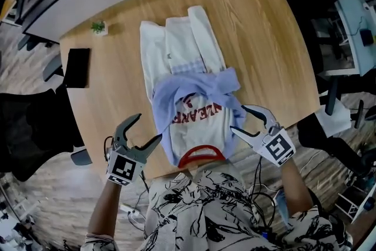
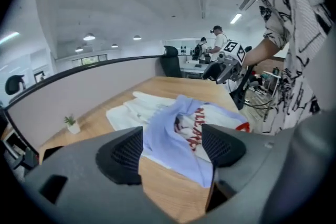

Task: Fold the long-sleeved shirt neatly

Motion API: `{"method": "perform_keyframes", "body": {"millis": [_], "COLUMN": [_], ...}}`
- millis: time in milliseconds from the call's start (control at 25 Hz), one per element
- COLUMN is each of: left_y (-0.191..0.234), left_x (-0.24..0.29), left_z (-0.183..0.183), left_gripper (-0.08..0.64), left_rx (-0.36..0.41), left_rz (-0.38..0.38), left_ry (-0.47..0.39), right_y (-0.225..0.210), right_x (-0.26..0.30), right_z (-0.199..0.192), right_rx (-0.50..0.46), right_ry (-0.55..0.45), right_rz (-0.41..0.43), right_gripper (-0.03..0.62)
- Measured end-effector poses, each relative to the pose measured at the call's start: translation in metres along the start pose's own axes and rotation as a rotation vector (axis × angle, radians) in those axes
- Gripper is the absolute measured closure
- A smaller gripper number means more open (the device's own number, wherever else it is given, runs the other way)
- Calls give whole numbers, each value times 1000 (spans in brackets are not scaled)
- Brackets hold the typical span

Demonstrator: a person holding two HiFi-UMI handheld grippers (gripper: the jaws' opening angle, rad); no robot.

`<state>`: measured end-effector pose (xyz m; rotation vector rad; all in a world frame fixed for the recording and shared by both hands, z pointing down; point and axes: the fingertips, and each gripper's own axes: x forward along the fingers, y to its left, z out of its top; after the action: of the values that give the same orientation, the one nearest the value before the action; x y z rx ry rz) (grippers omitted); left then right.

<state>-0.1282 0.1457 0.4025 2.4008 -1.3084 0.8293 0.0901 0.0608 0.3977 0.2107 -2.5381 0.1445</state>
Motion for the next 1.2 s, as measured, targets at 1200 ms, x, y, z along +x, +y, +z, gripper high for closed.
{"method": "perform_keyframes", "body": {"millis": [1200], "left_y": [300], "left_x": [198], "left_z": [-3], "left_gripper": [286], "left_rx": [-308], "left_rz": [230], "left_ry": [78], "right_y": [-316], "right_x": [252], "right_z": [36], "right_rx": [255], "right_ry": [121], "right_rz": [-1], "right_gripper": [362]}}
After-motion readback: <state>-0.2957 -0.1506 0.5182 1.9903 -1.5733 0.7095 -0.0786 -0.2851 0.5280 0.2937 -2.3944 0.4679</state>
